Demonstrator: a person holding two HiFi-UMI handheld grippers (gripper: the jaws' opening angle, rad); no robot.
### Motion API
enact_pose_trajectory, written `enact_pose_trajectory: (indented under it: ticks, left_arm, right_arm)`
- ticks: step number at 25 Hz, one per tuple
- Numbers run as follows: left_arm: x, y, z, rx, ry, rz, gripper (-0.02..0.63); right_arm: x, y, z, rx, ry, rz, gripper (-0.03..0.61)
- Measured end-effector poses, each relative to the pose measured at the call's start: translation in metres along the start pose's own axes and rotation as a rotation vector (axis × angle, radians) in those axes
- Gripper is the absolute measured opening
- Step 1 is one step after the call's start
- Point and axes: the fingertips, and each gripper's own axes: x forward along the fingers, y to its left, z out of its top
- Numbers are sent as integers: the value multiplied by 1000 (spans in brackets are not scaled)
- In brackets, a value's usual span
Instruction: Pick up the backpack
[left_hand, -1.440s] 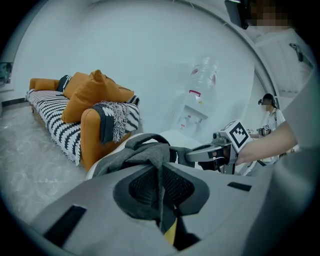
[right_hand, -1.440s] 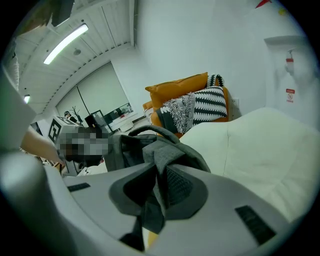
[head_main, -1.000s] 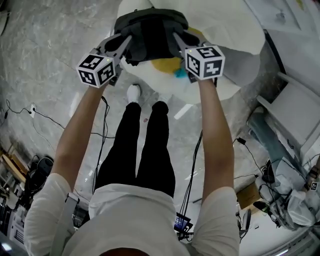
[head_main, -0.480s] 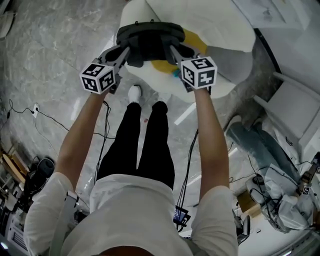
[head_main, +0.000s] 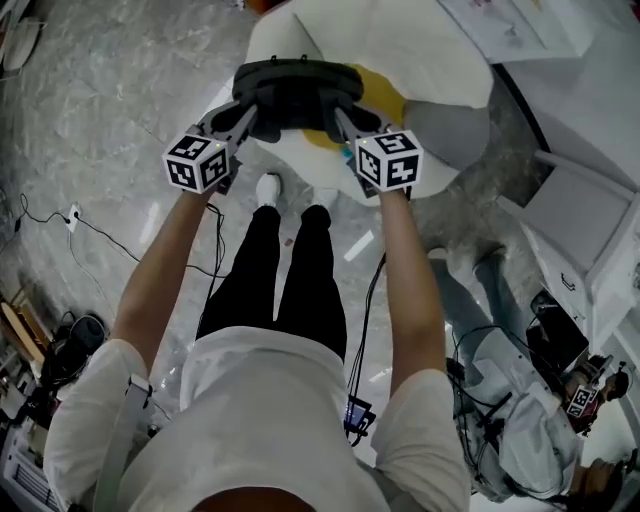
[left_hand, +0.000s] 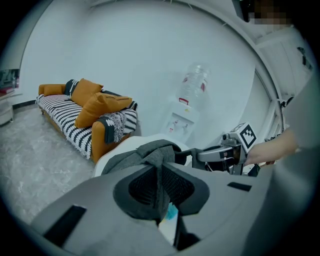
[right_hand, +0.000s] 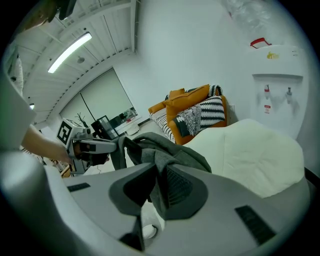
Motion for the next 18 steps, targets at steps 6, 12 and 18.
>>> enact_pose_trajectory:
  ticks: [6, 12, 18]
  left_arm:
    - [-23, -21, 11, -2, -9, -2, 33]
    - [-47, -41, 21, -9, -26, -6, 33]
    - [-72, -62, 38, 4, -43, -20, 33]
  right_arm:
    - [-28, 20, 7, 8, -16, 9, 54]
    - [-56, 42, 14, 8, -18, 11, 54]
    - [-84, 63, 30, -3, -43, 13, 52]
